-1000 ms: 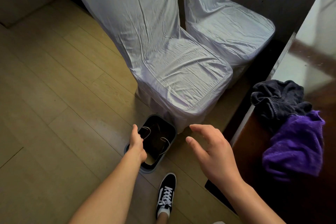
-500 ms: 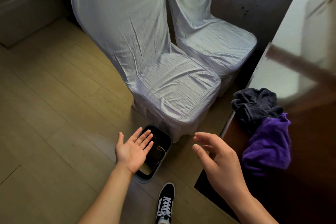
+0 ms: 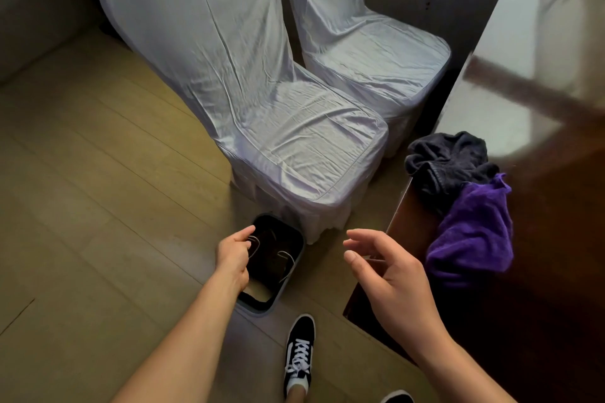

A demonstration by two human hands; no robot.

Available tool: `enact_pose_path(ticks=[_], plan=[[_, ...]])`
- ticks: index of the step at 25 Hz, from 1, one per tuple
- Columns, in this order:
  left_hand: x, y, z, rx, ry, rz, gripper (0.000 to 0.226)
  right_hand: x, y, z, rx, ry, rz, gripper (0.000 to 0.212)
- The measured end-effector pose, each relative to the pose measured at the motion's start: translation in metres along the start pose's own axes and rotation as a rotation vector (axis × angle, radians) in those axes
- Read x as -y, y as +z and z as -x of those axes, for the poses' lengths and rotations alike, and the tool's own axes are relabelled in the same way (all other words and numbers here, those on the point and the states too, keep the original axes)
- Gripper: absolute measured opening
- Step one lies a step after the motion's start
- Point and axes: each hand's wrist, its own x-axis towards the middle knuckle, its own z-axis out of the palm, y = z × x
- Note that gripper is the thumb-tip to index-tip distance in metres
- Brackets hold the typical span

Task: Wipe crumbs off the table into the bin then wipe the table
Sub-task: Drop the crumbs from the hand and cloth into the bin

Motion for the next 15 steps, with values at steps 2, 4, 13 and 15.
enact_pose_path(ticks=[2,4,13,15], plan=[[0.000,-0.001,-0.004,0.001,0.010,-0.062,0.060,0.000,0.002,0.000,-0.004,0.003,0.000,0.024],[-0.002,-0.002,-0.003,0.011,0.013,-0.068,0.060,0.001,0.004,-0.002,-0.009,0.008,0.006,0.024],[-0.002,-0.010,0.007,0.028,-0.080,0.094,0.037,0.004,0.019,-0.008,0.017,0.038,0.034,0.024],[-0.006,-0.010,0.018,0.055,-0.066,0.112,0.036,0.003,0.017,-0.006,0.025,0.016,0.070,0.025]])
